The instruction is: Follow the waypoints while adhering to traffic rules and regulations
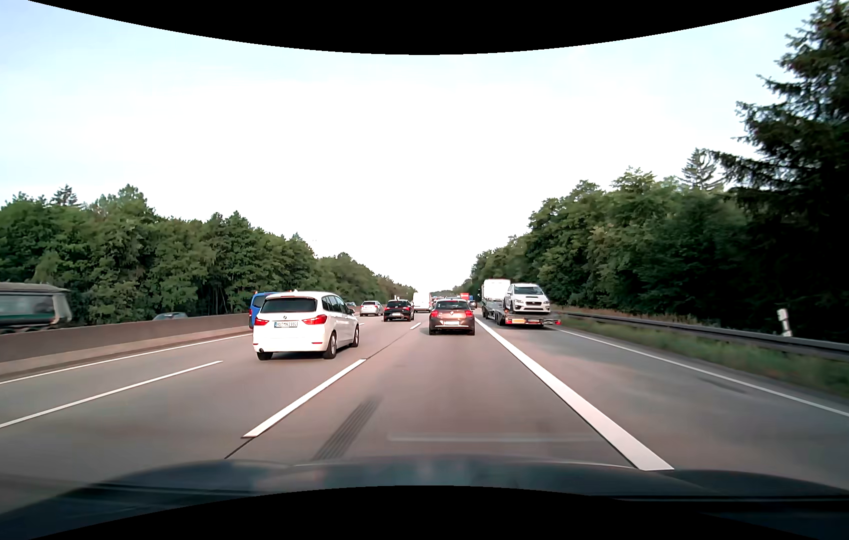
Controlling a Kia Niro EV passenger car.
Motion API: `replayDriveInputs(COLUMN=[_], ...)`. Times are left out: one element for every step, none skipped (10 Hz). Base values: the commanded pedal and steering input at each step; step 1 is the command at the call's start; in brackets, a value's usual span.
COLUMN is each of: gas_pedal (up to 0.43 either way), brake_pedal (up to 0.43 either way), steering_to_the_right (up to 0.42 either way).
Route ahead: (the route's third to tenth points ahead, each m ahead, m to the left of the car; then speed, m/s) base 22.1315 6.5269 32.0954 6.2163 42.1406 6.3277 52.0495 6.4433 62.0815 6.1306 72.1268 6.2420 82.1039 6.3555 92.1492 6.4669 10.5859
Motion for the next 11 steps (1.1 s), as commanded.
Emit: replayDriveInputs(gas_pedal=[0.087, 0.087, 0.087, 0.087, 0.087, 0.087, 0.087, 0.087, 0.087, 0.079, 0.079], brake_pedal=[0.000, 0.000, 0.000, 0.000, 0.000, 0.000, 0.000, 0.000, 0.000, 0.000, 0.000], steering_to_the_right=[-0.004, -0.004, -0.004, -0.004, -0.003, -0.004, -0.004, -0.003, -0.004, -0.003, -0.003])
